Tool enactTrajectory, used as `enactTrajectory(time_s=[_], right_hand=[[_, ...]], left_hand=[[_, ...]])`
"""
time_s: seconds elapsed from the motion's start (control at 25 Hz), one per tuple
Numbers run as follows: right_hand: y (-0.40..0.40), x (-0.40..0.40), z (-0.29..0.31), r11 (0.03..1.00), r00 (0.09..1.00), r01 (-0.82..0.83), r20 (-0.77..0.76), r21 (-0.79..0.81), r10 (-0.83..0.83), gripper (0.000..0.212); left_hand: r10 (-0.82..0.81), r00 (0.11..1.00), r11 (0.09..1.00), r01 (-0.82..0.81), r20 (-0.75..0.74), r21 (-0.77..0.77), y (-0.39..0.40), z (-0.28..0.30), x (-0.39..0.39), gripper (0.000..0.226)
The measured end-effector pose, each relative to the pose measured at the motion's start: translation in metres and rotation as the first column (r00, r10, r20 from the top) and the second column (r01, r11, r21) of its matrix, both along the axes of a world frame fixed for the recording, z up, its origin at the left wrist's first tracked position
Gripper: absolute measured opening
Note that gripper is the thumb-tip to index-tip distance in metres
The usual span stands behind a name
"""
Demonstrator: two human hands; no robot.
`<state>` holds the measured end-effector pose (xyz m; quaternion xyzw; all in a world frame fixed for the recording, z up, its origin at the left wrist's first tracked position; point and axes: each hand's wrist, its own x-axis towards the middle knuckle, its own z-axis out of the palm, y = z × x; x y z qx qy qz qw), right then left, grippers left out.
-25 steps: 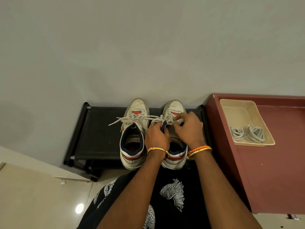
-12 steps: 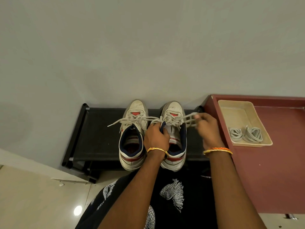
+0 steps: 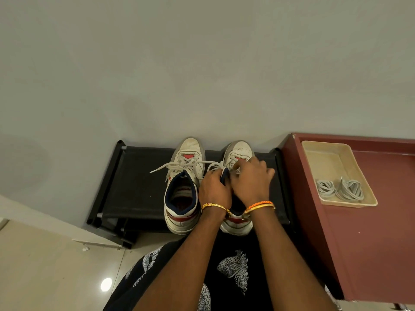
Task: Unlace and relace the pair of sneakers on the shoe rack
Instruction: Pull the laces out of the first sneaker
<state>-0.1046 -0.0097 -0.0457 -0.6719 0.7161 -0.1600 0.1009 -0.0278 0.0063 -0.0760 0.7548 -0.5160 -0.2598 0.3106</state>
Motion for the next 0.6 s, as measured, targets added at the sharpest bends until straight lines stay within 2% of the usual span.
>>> enactTrajectory(time_s=[0.04,0.12,0.2,0.28,0.4,0.52,0.6], right_hand=[[0.0,0.007,0.0,0.999,0.996,0.011,-0.085,0.035,-0.008,0.024],[0.0,0.012,0.004,0.995,0.987,0.062,-0.152,0.083,-0.049,0.026],[0.0,0.011,0.007,0.989,0.983,0.07,-0.177,0.128,-0.046,0.027],[0.001,0.004,0.011,0.983,0.992,0.045,-0.128,0.178,-0.023,0.026],[0.007,-0.018,0.021,0.992,0.98,0.053,0.185,0.119,-0.075,0.014],[0.01,-0.047,0.025,0.98,0.85,0.198,0.502,-0.027,-0.158,0.008],[0.009,-0.059,0.019,0.945,0.76,0.322,0.61,-0.051,-0.225,0.005]], left_hand=[[-0.002,1.0,1.0,0.002,-0.02,0.003,-0.001,-0.001,0.001,0.019],[-0.017,1.0,1.0,0.018,-0.024,0.014,-0.001,-0.001,0.001,0.015],[-0.022,1.0,1.0,0.022,-0.012,0.003,-0.001,-0.002,0.002,0.014],[-0.016,1.0,1.0,0.016,-0.008,-0.02,-0.001,-0.003,0.001,0.014],[0.003,1.0,1.0,-0.002,0.017,-0.015,0.0,-0.001,-0.002,0.016],[0.02,0.999,1.0,-0.02,0.031,0.01,-0.001,0.001,-0.002,0.015],[0.004,1.0,1.0,-0.004,0.021,0.008,-0.001,0.004,-0.002,0.013]])
